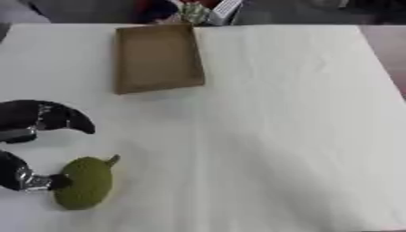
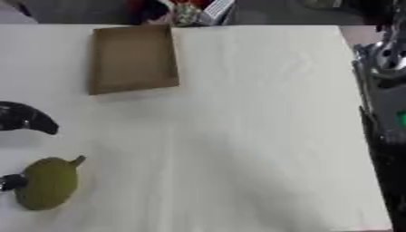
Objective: Pick up objects on the table and place them in the box.
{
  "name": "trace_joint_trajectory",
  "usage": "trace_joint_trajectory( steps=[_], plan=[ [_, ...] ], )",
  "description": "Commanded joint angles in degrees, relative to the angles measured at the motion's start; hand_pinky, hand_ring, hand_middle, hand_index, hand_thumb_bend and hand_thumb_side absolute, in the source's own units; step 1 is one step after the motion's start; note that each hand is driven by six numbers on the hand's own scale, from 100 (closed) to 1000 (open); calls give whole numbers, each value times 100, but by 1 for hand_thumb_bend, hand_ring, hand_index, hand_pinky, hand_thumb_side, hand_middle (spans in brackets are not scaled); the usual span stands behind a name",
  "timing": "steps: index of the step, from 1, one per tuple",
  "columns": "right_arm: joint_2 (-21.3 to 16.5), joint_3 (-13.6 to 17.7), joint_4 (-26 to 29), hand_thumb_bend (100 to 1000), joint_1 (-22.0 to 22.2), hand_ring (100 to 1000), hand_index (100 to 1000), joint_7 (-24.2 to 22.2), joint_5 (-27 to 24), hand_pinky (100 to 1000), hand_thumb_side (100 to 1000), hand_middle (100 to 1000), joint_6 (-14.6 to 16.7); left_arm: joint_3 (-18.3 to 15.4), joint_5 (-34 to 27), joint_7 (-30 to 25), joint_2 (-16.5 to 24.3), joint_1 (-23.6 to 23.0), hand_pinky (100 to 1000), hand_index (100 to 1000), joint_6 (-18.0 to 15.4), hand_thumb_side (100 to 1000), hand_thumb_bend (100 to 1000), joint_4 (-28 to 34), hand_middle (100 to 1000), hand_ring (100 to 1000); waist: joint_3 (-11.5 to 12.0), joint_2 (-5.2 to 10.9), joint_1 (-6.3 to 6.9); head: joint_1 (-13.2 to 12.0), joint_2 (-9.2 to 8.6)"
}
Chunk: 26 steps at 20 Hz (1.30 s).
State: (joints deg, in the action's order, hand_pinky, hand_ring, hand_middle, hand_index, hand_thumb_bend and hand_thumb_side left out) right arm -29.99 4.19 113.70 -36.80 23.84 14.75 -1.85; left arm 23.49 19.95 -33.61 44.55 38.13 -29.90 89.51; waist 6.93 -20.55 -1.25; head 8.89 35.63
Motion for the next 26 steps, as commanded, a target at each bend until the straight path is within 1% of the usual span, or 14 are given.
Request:
trace_joint_trajectory(
  steps=[1, 4, 9, 11, 12, 13, 14, 15, 19, 21, 26],
  plan=[
    [-68, 22, 89, 100, -88, 753, 860, -7, -54, 822, 614, 650, -7, 35, -114, -1835, 153, 25, 883, 905, -1802, 832, 439, 14, 781, 841, -14, 97, 4, -11, -90],
    [-47, 15, 89, 100, -109, 752, 860, -11, -61, 822, 613, 650, 3, 95, -157, -1836, 131, -5, 884, 914, -1794, 857, 414, -14, 786, 844, -29, 88, -2, -14, -100],
    [-18, 14, 89, 100, -117, 752, 860, -15, -61, 823, 613, 650, 18, 178, -221, -1836, 138, -104, 890, 924, -1804, 874, 414, -36, 791, 851, -63, 96, 14, -18, -90],
    [-10, 11, 89, 100, -115, 752, 860, -17, -60, 823, 616, 650, 24, 194, -222, -1836, 154, -136, 891, 923, -1830, 864, 428, -36, 789, 852, -74, 106, 27, -24, -76],
    [-7, 10, 89, 100, -111, 752, 861, -18, -60, 823, 612, 650, 27, 194, -218, -1836, 159, -152, 891, 924, -1837, 875, 414, -37, 790, 853, -78, 110, 34, -28, -68],
    [-4, 10, 89, 100, -106, 752, 861, -18, -60, 824, 612, 650, 29, 194, -209, -1836, 165, -166, 892, 927, -1846, 875, 417, -36, 790, 854, -80, 112, 39, -30, -62],
    [-3, 10, 89, 100, -102, 752, 861, -18, -61, 824, 610, 649, 29, 198, -195, -1836, 172, -180, 894, 931, -1859, 841, 459, -37, 789, 856, -81, 113, 43, -31, -54],
    [-2, 9, 89, 100, -98, 752, 861, -17, -63, 824, 613, 649, 27, 202, -175, -1836, 183, -196, 894, 930, -1878, 873, 423, -39, 791, 856, -80, 114, 46, -31, -44],
    [6, 3, 89, 100, -102, 752, 861, -21, -66, 824, 612, 649, 33, 203, 38, -1836, 238, -231, 895, 939, -2044, 869, 494, -40, 797, 860, -75, 120, 50, -29, -29],
    [10, 4, 89, 100, -100, 752, 861, -21, -67, 824, 615, 649, 35, 171, 246, -1836, 267, -239, 888, 939, -2154, 839, 519, -57, 793, 856, -71, 123, 47, -22, -29],
    [18, 14, 89, 100, -92, 752, 861, -6, -68, 824, 611, 648, 37, 48, 799, -1836, 313, -276, 870, 921, -2206, 840, 567, -78, 784, 848, -57, 120, 38, -16, -56]
  ],
)
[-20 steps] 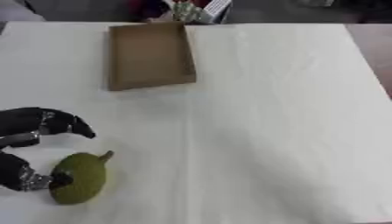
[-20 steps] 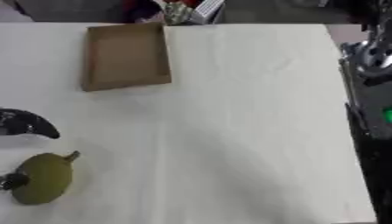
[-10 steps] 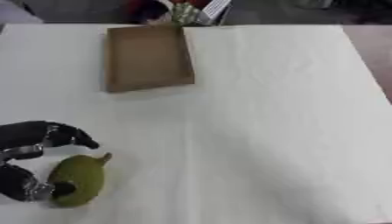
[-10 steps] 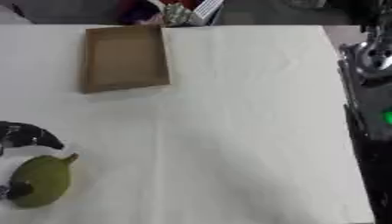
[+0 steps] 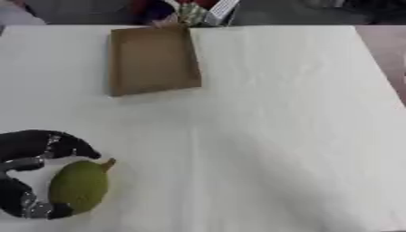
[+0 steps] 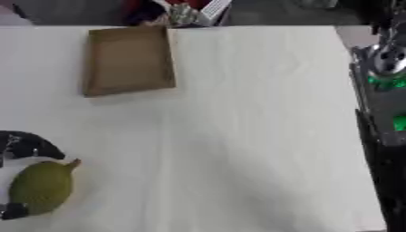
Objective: Pick up objects on the table and place them in the box.
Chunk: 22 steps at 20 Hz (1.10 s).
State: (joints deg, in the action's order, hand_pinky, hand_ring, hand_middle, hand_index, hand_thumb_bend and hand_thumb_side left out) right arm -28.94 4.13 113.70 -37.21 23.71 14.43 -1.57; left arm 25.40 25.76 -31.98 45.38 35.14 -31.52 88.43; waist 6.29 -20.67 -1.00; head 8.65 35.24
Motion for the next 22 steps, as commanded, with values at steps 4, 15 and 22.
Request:
trace_joint_trajectory(
  steps=[4, 15, 22],
  plan=[
    [-76, 24, 89, 100, -47, 751, 860, 20, -50, 825, 612, 646, 12, -224, 411, -1998, 207, -2, 869, 914, -2045, 844, 581, -26, 786, 849, 23, 108, 4, 21, -41],
    [-55, 39, 89, 100, -50, 752, 860, 60, -83, 826, 612, 644, 12, -272, 579, -1998, 39, -3, 791, 878, -2041, 803, 559, -245, 689, 773, 14, 41, -38, 22, -89],
    [-44, 65, 89, 100, -3, 752, 861, 99, -99, 827, 613, 643, -9, -413, 275, -1998, -71, 101, 666, 790, -1840, 681, 480, -43, 608, 663, 6, 27, -51, 27, -97]
  ],
)
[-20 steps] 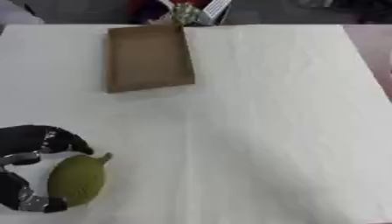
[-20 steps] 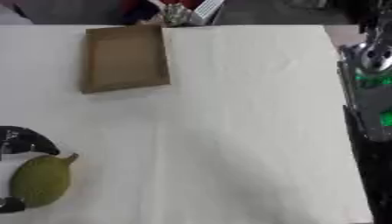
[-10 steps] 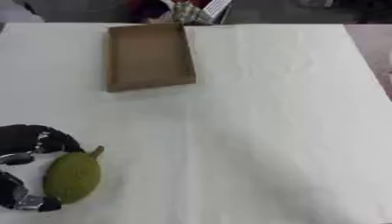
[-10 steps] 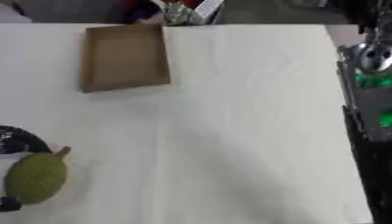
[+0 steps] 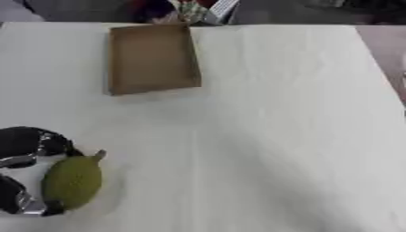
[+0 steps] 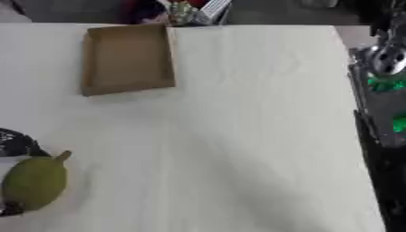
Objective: Pick up objects on the table and place them in the box.
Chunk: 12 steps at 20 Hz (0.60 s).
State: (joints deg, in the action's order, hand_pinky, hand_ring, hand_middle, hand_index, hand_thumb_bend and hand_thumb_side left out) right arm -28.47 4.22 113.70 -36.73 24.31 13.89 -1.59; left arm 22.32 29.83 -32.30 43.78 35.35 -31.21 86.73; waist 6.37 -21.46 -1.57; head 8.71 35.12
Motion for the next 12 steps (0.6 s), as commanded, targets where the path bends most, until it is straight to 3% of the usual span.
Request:
trace_joint_trajectory(
  steps=[1, 6, 8, 10, 11, 12],
  plan=[
    [-91, 59, 89, 100, -46, 753, 861, 43, -46, 828, 613, 643, -9, -114, -185, -1967, 88, 90, 659, 790, -1839, 678, 465, 171, 608, 656, -6, 104, 9, 24, -87],
    [-86, 74, 89, 100, -29, 753, 861, 67, -52, 829, 613, 642, -9, -138, -273, -1967, 90, 102, 633, 793, -1737, 637, 393, 307, 605, 630, -17, 88, 14, 40, -106],
    [-84, 77, 89, 100, -28, 753, 861, 77, -55, 829, 612, 642, -7, -146, -260, -1967, 87, 97, 619, 795, -1711, 581, 340, 321, 604, 615, -21, 82, 12, 44, -111],
    [-80, 81, 89, 100, -30, 753, 862, 85, -57, 829, 612, 642, -6, -157, -233, -1967, 82, 99, 602, 799, -1676, 410, 191, 325, 604, 597, -24, 79, 10, 45, -112],
    [-77, 82, 89, 100, -30, 753, 862, 89, -58, 829, 612, 642, -6, -171, -217, -1967, 80, 103, 597, 798, -1642, 187, 100, 328, 601, 589, -23, 79, 9, 46, -110],
    [-74, 83, 89, 100, -28, 753, 862, 93, -59, 829, 612, 642, -6, -179, -201, -1967, 79, 106, 597, 798, -1607, 130, 100, 337, 601, 587, -24, 80, 9, 46, -110]
  ],
)
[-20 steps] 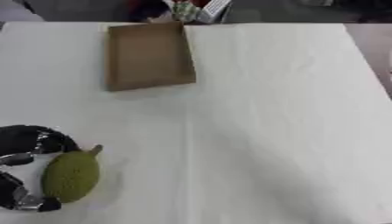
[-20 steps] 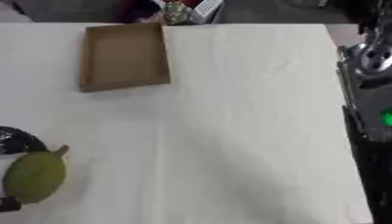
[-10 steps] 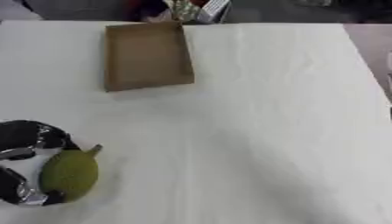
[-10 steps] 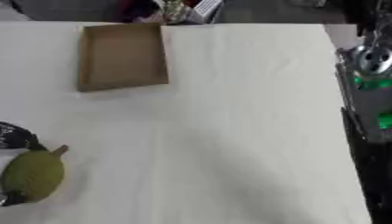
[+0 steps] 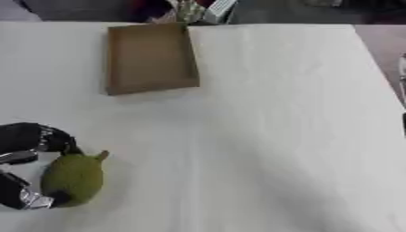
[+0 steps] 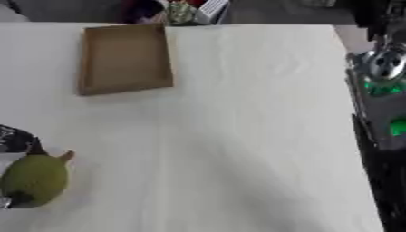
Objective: Pick up objects on the table and place them in the box.
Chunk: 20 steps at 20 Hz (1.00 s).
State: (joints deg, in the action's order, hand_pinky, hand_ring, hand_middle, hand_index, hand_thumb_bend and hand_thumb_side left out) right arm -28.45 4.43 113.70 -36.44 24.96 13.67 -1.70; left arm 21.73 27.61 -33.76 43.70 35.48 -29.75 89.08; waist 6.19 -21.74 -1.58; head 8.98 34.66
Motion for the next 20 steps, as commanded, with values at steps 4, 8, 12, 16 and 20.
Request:
trace_joint_trajectory(
  steps=[4, 8, 12, 16, 20],
  plan=[
    [-65, 67, 89, 100, -51, 753, 862, 44, -39, 829, 611, 642, 4, -119, 54, -1821, 82, 100, 588, 792, -1698, 100, 100, 147, 592, 572, -8, 111, 6, 28, -78],
    [-61, 73, 89, 100, -43, 753, 862, 59, -46, 830, 611, 641, -3, -136, -54, -1821, 68, 130, 567, 775, -1585, 100, 100, 217, 574, 545, -11, 107, 0, 44, -91],
    [-63, 80, 89, 100, -33, 752, 862, 81, -55, 830, 611, 640, -6, -164, -128, -1821, 69, 156, 565, 767, -1453, 100, 100, 326, 572, 538, -14, 98, -3, 39, -94],
    [-62, 91, 89, 100, -31, 751, 862, 103, -59, 830, 611, 638, -5, -260, -185, -1821, 68, 188, 560, 760, -1348, 100, 100, 466, 568, 533, -3, 91, -13, 13, -55],
    [-71, 94, 89, 100, -37, 751, 862, 104, -53, 829, 610, 638, -7, -389, -290, -1821, 82, 239, 557, 756, -1256, 100, 100, 613, 566, 531, 7, 90, -25, -39, 7]
  ],
)
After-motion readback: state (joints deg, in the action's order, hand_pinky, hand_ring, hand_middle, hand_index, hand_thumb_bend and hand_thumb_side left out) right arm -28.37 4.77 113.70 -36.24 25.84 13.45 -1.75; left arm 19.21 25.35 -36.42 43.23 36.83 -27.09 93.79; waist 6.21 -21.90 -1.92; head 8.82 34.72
